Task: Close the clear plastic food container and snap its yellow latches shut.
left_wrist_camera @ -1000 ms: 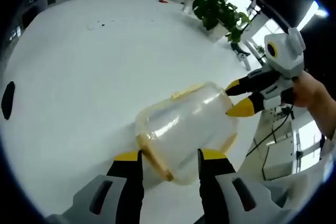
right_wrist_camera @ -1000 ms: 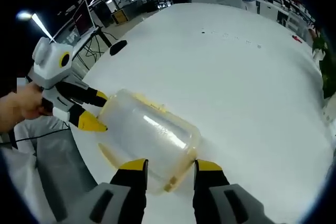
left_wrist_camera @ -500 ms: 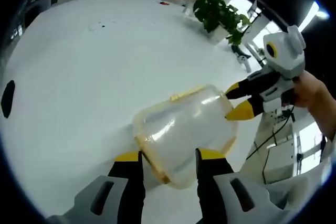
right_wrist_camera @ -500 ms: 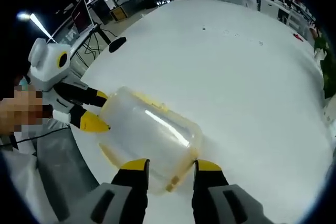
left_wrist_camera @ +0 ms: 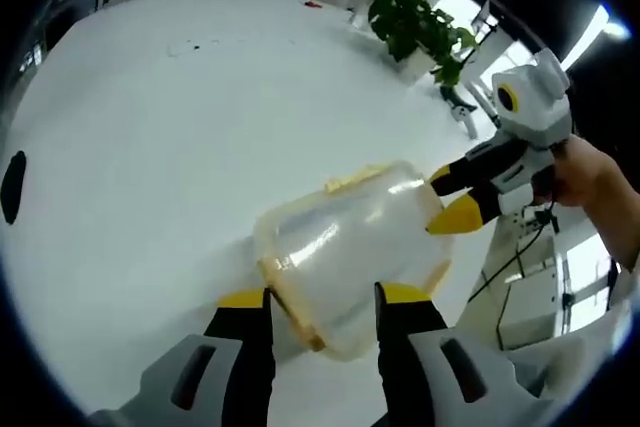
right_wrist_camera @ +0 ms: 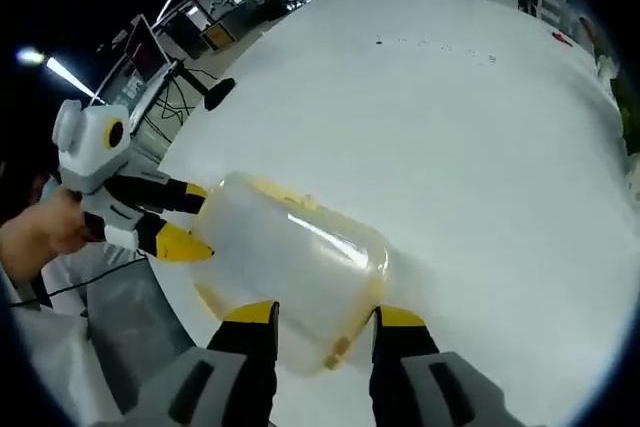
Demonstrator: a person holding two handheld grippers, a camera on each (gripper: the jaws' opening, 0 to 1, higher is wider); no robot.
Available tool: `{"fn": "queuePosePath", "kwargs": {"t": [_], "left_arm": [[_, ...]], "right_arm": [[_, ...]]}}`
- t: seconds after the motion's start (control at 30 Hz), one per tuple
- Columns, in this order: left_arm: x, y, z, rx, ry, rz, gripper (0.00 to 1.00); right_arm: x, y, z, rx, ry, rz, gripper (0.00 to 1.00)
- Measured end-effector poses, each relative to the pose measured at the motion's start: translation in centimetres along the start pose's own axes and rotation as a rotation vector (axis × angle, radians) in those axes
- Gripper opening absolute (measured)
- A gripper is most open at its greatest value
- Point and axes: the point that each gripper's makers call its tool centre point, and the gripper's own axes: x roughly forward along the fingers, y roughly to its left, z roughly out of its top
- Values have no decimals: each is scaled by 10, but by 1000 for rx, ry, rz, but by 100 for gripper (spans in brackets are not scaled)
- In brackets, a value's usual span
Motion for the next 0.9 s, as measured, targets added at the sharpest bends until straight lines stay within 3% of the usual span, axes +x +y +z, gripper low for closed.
{"fn": "queuePosePath", "kwargs": {"t": [0.3,0.63,0.9], "left_arm": [[0,0,1,-18,-17,-8,40],[-1,3,-2,-17,12,-25,45],[-9,13,0,56,1,19,47]], "right_arm": [[-2,-1,6,-74,-4,-32,37],[-3,2,6,-131,-22,-45,38],[-6,3,7,-298,-27,-50,40]]}}
